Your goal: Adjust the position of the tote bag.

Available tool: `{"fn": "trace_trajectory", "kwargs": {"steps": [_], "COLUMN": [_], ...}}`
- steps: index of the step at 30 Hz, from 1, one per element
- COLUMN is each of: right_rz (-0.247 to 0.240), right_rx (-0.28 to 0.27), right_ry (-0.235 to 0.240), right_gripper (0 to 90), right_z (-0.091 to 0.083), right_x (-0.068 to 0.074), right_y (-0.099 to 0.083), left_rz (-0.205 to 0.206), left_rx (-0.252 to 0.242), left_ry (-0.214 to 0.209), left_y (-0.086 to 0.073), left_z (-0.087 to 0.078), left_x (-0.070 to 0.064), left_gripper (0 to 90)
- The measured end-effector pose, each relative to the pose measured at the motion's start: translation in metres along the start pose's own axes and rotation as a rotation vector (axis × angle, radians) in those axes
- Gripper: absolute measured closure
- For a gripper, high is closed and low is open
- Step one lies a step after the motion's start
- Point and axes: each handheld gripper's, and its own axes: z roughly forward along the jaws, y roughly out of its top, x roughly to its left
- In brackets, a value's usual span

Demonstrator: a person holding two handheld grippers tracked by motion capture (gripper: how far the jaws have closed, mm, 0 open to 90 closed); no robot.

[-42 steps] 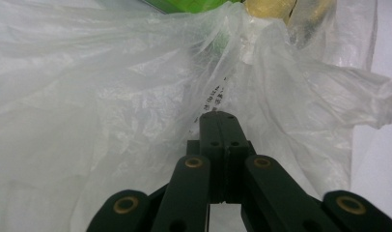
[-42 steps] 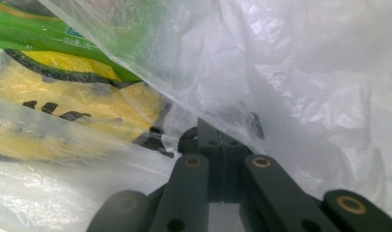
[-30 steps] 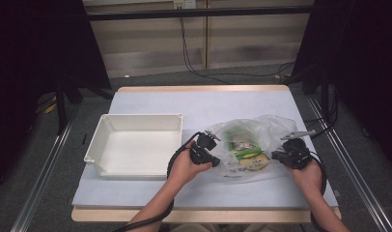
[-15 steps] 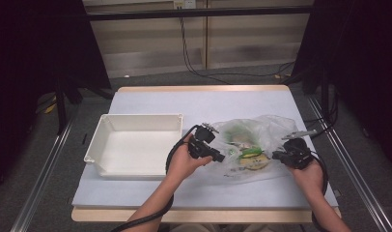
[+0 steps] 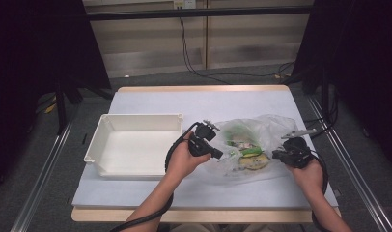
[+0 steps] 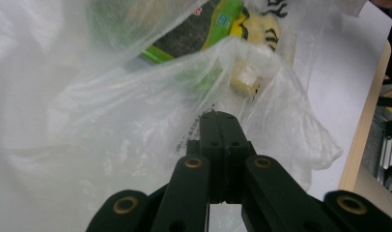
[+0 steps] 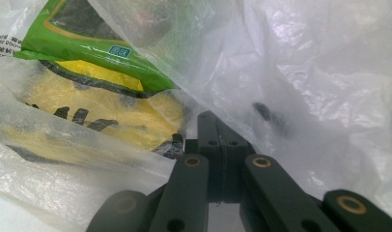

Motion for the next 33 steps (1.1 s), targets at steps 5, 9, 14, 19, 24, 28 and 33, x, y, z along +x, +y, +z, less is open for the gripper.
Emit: {"fn": "trace_trajectory", "kwargs": {"steps": [5, 9, 14, 19, 24, 28, 33], "right_rz": [-0.003, -0.002, -0.008, -0.01, -0.012, -0.021, -0.025], "right_rx": [-0.008, 0.006, 0.012, 0.018, 0.029, 0.035, 0.041], "right_ry": [0.006, 0.001, 0.013, 0.014, 0.021, 0.02, 0.017], "right_gripper": [90.0, 90.0, 90.0, 90.0, 90.0, 90.0, 90.0], "right_z": [0.001, 0.001, 0.005, 0.007, 0.009, 0.01, 0.01], "right_x": [0.0, 0.001, 0.002, 0.005, 0.008, 0.01, 0.01], "right_y": [0.0, 0.0, -0.001, -0.001, -0.001, -0.001, 0.0], "left_rz": [0.001, 0.0, 0.006, 0.005, 0.018, 0.043, 0.016], "left_rx": [-0.044, -0.054, -0.07, -0.089, -0.074, -0.049, -0.008], "left_ry": [-0.006, -0.016, -0.025, -0.04, -0.053, -0.043, -0.039], "left_y": [0.014, 0.028, 0.042, 0.051, 0.051, 0.047, 0.033], "left_z": [-0.005, 0.005, 0.023, 0.035, 0.048, 0.06, 0.069], "left_x": [-0.002, -0.004, -0.011, -0.016, -0.017, -0.017, -0.014], "left_gripper": [90.0, 90.0, 89.6, 87.3, 85.4, 83.4, 83.1]}}
